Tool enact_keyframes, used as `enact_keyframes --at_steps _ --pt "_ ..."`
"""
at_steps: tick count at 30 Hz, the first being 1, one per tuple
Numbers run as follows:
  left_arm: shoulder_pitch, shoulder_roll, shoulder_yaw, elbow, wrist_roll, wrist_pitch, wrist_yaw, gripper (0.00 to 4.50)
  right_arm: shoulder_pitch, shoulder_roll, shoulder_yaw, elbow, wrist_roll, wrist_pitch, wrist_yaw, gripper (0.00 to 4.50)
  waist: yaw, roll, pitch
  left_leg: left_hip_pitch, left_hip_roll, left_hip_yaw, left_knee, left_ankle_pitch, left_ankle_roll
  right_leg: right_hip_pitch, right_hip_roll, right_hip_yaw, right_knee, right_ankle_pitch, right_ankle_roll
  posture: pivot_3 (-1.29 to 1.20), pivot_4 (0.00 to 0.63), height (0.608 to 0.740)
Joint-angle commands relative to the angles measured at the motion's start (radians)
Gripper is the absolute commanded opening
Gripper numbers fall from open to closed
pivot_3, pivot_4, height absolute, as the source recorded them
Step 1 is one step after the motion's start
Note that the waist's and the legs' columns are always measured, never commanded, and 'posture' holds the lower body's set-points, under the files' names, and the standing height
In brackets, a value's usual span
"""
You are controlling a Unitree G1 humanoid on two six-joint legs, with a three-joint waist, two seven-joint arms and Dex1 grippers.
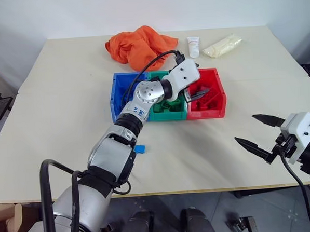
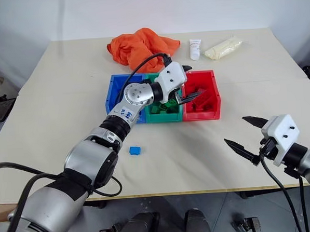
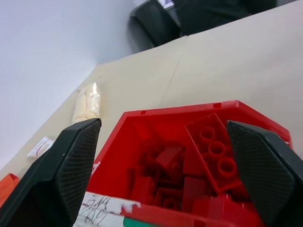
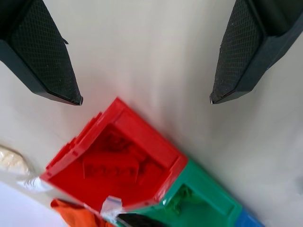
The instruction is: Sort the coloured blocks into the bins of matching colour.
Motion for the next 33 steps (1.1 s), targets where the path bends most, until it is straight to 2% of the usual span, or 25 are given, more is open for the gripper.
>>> enact_keyframes --at_steps 1,5,10,14,17,21,26,33 --pt "0.090 0.063 0.029 -0.177 -0.086 0.025 -0.178 4.47 -0.051 -0.024 0.030 0.034 0.010 -0.019 0.034 4.50 -0.001 0.000 0.000 0.000 0.000 0.000 0.000 0.000 0.000 0.000 0.000 0.000 0.000 0.000 0.000 0.00 0.150 0.740" --pt "0.302 0.201 0.050 -0.500 -0.188 0.142 -0.338 4.47 -0.140 -0.035 0.089 0.109 0.003 -0.041 0.085 4.50 -0.009 0.000 0.000 0.000 0.000 0.000 0.000 0.000 0.000 -0.001 -0.001 0.001 0.001 0.000 0.000 0.00 0.150 0.740" --pt "0.524 0.368 0.096 -0.839 -0.293 0.331 -0.414 4.47 -0.230 -0.040 0.150 0.197 -0.003 -0.071 0.149 4.50 -0.010 0.000 0.000 -0.001 0.001 -0.001 0.001 0.000 0.000 -0.001 -0.002 0.001 0.000 0.000 0.000 0.00 0.150 0.740" --pt "0.693 0.503 0.163 -0.992 -0.361 0.371 -0.471 4.47 -0.318 -0.037 0.207 0.286 -0.020 -0.094 0.197 4.50 -0.016 0.000 0.000 0.000 0.001 -0.002 0.002 0.000 0.000 0.000 -0.003 0.001 0.000 0.000 0.000 0.00 0.150 0.740" --pt "0.892 0.642 0.235 -1.110 -0.434 0.424 -0.557 4.47 -0.405 -0.019 0.265 0.376 -0.043 -0.126 0.235 4.50 -0.028 0.001 0.000 0.000 0.002 -0.002 0.001 0.000 0.000 0.000 -0.003 0.001 0.000 0.000 0.000 0.00 0.150 0.740" --pt "1.046 0.744 0.308 -1.137 -0.460 0.413 -0.602 4.47 -0.456 -0.006 0.304 0.436 -0.056 -0.148 0.268 4.50 -0.022 0.001 0.000 0.001 0.003 -0.003 -0.001 -0.001 -0.001 0.000 -0.003 0.001 -0.001 -0.001 -0.002 0.00 0.150 0.740" --pt "1.168 0.806 0.404 -1.130 -0.492 0.382 -0.637 4.47 -0.460 -0.010 0.315 0.454 -0.051 -0.151 0.297 4.50 -0.014 0.001 0.000 0.001 0.003 -0.006 0.000 -0.001 -0.001 0.003 -0.003 0.001 -0.003 -0.001 -0.002 0.00 0.150 0.740" --pt "1.189 0.826 0.423 -1.119 -0.501 0.374 -0.658 4.47 -0.426 -0.024 0.304 0.412 -0.012 -0.126 0.358 4.50 -0.020 0.002 0.000 0.001 0.003 -0.006 -0.002 -0.001 -0.002 0.003 -0.003 0.000 -0.003 -0.001 -0.002 0.00 0.150 0.740"
